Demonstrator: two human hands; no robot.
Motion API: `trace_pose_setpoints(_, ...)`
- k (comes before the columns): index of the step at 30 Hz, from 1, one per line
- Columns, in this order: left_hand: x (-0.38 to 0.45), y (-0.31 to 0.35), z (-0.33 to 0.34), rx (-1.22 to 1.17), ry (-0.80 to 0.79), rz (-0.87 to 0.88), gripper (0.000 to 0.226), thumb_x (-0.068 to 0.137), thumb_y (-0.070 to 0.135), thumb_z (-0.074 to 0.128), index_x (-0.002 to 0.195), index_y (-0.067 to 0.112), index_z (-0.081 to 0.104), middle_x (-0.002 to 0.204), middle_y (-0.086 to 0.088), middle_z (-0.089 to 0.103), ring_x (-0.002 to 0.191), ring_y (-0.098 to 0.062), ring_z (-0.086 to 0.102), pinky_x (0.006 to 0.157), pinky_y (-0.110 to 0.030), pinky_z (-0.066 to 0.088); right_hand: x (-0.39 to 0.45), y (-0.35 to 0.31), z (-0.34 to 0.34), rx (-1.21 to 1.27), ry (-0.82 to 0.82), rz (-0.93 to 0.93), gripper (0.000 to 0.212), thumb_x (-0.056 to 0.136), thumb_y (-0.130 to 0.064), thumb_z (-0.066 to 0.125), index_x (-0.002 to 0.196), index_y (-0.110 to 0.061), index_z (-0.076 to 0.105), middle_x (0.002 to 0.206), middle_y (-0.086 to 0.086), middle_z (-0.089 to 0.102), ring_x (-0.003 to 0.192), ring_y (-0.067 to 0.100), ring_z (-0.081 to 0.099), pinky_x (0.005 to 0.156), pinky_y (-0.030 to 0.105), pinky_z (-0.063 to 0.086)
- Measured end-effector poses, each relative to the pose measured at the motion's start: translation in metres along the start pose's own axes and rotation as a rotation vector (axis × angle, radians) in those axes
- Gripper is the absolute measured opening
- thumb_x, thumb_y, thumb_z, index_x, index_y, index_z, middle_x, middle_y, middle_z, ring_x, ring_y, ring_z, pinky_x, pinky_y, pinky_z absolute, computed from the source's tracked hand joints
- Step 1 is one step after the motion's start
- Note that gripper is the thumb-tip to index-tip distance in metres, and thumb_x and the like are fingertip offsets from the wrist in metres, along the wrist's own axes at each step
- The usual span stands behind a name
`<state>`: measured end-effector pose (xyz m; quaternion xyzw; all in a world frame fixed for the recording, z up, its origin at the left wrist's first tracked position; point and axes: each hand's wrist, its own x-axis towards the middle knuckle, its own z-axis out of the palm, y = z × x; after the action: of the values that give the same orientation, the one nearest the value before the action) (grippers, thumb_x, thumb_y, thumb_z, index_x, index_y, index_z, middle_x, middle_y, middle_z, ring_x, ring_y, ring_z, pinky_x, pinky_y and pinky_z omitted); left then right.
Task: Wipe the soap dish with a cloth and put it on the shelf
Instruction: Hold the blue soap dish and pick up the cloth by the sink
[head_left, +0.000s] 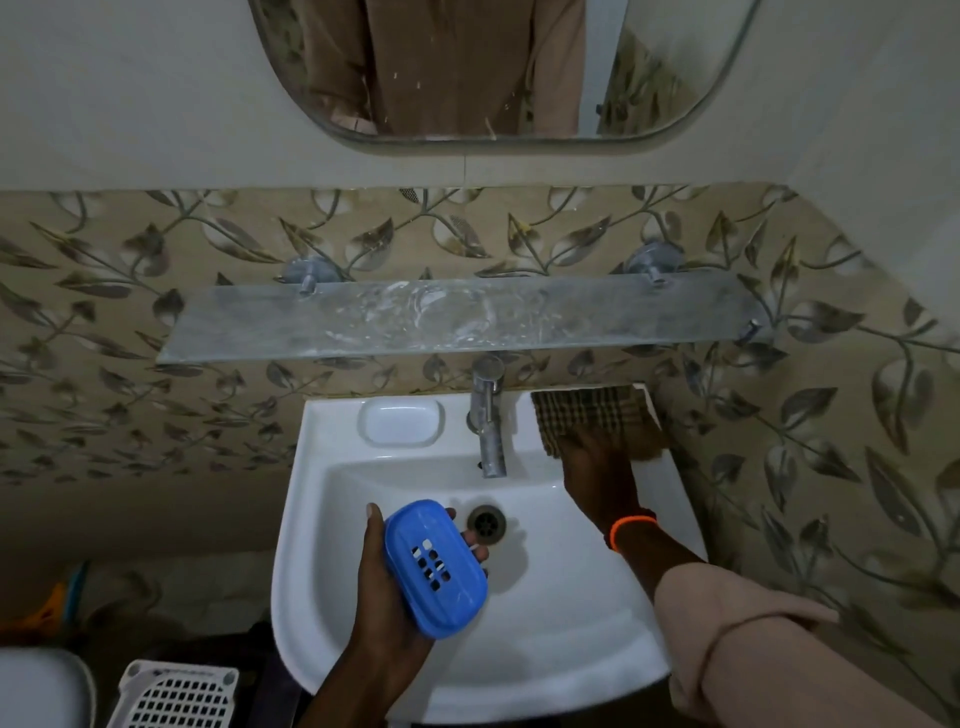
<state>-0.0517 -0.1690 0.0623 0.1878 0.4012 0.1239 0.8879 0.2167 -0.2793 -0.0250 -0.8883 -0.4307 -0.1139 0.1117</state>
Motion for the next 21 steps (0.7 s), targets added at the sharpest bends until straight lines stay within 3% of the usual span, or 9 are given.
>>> trace_pose_setpoints(4, -0.002, -0.005, 0.007, 0.028, -0.01, 0.005, 0.081, 0.085, 0.076, 0.044, 0.117, 0.006, 0.071, 0.1, -0.025, 0.069, 0.084, -0.038, 0.073, 0.09, -0.051, 0.054, 0.001, 0.002, -0.012, 0.225, 0.006, 0.04, 0.01, 0.079, -0.012, 0.069, 0.087, -0.008, 0.073, 0.091, 0.01, 0.074, 0.093, 0.03, 0.067, 0.089, 0.047, 0.052)
trace_pose_setpoints(7, -0.008, -0.008, 0.015, 0.035, -0.01, 0.022, 0.082, 0.086, 0.076, 0.044, 0.114, 0.005, 0.073, 0.097, -0.025, 0.07, 0.084, -0.039, 0.071, 0.091, -0.051, 0.053, 0.0, 0.0, -0.038, 0.615, 0.047, 0.298, 0.005, 0.085, -0.011, 0.068, 0.083, -0.006, 0.07, 0.081, 0.012, 0.072, 0.081, 0.024, 0.067, 0.074, 0.038, 0.058)
trace_pose_setpoints(10, -0.015, -0.012, 0.02, 0.043, -0.015, 0.016, 0.084, 0.085, 0.077, 0.045, 0.107, 0.003, 0.077, 0.096, -0.025, 0.073, 0.086, -0.04, 0.071, 0.096, -0.053, 0.051, -0.012, -0.003, -0.075, 0.922, 0.14, 0.531, 0.019, 0.088, -0.007, 0.064, 0.071, -0.012, 0.065, 0.066, 0.013, 0.068, 0.059, 0.021, 0.067, 0.049, 0.03, 0.054)
trace_pose_setpoints(11, -0.018, -0.013, 0.021, 0.044, -0.023, 0.009, 0.085, 0.084, 0.078, 0.045, 0.105, 0.003, 0.079, 0.097, -0.025, 0.073, 0.087, -0.04, 0.071, 0.098, -0.054, 0.049, -0.019, -0.006, -0.087, 1.014, 0.169, 0.555, 0.02, 0.089, -0.006, 0.063, 0.069, -0.009, 0.063, 0.065, 0.017, 0.067, 0.056, 0.023, 0.067, 0.047, 0.031, 0.054)
trace_pose_setpoints(14, -0.029, -0.018, 0.029, 0.019, -0.061, -0.021, 0.086, 0.082, 0.079, 0.048, 0.104, 0.0, 0.077, 0.098, -0.024, 0.072, 0.09, -0.04, 0.069, 0.104, -0.055, 0.045, -0.042, -0.014, -0.121, 1.215, 0.249, 0.559, 0.021, 0.086, -0.015, 0.06, 0.073, 0.001, 0.062, 0.074, 0.031, 0.063, 0.066, 0.03, 0.063, 0.062, 0.041, 0.053)
trace_pose_setpoints(16, -0.037, -0.021, 0.035, 0.004, -0.095, -0.047, 0.088, 0.081, 0.079, 0.051, 0.11, -0.001, 0.074, 0.1, -0.025, 0.069, 0.094, -0.04, 0.065, 0.108, -0.054, 0.043, -0.053, -0.02, -0.138, 1.319, 0.258, 0.54, 0.021, 0.084, -0.018, 0.056, 0.082, -0.001, 0.069, 0.083, 0.026, 0.068, 0.078, 0.028, 0.066, 0.074, 0.04, 0.054)
trace_pose_setpoints(19, -0.047, -0.021, 0.042, -0.013, -0.144, -0.084, 0.091, 0.081, 0.08, 0.051, 0.117, -0.002, 0.068, 0.101, -0.028, 0.065, 0.094, -0.041, 0.061, 0.099, -0.052, 0.048, -0.066, -0.036, -0.162, 1.562, 0.159, 0.491, 0.035, 0.087, -0.017, 0.05, 0.104, 0.007, 0.069, 0.107, 0.025, 0.072, 0.104, 0.035, 0.069, 0.094, 0.044, 0.054)
trace_pose_setpoints(21, -0.053, -0.019, 0.046, -0.01, -0.185, -0.109, 0.093, 0.081, 0.081, 0.05, 0.123, -0.001, 0.063, 0.103, -0.027, 0.063, 0.092, -0.04, 0.061, 0.092, -0.05, 0.051, -0.075, -0.053, -0.18, 1.661, 0.086, 0.515, 0.036, 0.09, -0.022, 0.053, 0.1, 0.011, 0.063, 0.1, 0.032, 0.07, 0.1, 0.046, 0.068, 0.094, 0.054, 0.053)
